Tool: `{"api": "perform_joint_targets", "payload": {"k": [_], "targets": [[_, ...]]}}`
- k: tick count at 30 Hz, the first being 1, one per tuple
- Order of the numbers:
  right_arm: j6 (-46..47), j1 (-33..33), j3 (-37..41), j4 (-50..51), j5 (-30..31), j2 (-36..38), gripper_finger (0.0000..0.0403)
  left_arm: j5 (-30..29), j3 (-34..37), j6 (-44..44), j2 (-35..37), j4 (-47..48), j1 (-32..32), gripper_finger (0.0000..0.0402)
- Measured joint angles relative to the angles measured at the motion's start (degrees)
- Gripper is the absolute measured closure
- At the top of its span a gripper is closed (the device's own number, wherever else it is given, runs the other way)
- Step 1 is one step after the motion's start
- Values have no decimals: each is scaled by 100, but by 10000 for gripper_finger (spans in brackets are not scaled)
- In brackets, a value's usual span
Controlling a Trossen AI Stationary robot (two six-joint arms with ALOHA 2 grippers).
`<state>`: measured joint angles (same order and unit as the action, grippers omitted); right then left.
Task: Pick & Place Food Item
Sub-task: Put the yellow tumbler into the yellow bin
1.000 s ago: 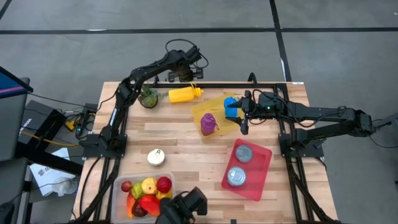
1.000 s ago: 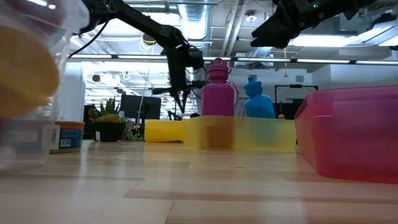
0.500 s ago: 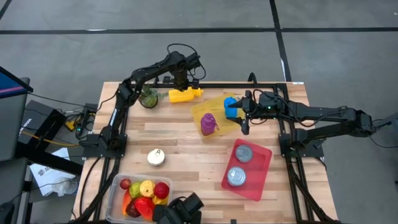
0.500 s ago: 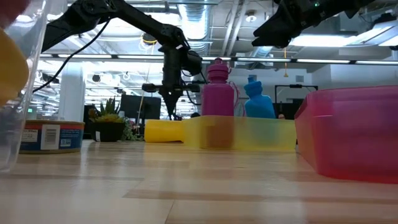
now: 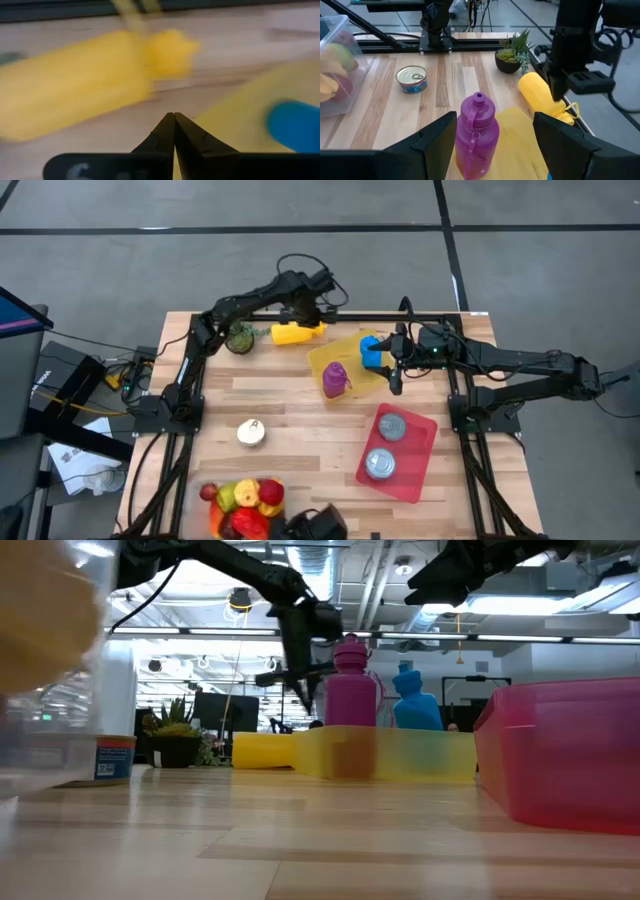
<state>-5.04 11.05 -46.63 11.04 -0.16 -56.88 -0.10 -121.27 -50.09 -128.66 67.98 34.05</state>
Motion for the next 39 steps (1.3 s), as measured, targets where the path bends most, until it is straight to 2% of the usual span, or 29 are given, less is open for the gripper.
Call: {"api": "perform_joint_targets", "payload": {"k": [3,8,11,14,18,22,26,30,33,39], "targets": [[-8,0,0,32,0,0,148,44,2,-42,0,-334,-127,401],[-8,-4,0,90,0,0,148,-252,48,-347,2,-742,-33,401],[-8,-4,2,97,0,0,148,99,42,-413,2,-1301,37,401],[-8,-4,2,97,0,0,148,295,42,-261,10,-955,114,401],[-31,-4,4,80,0,0,148,-179,42,189,13,-73,224,401],[-98,-4,7,50,0,0,148,-259,52,366,196,408,332,401],[-100,-3,7,28,0,0,148,-275,33,461,741,68,257,401],[-100,0,7,-6,1,0,148,-360,32,107,923,-156,299,401],[-93,-2,7,-4,2,0,148,-436,33,-161,782,-395,298,401],[-41,-4,7,20,14,0,148,-133,43,-325,137,-2014,76,401]]}}
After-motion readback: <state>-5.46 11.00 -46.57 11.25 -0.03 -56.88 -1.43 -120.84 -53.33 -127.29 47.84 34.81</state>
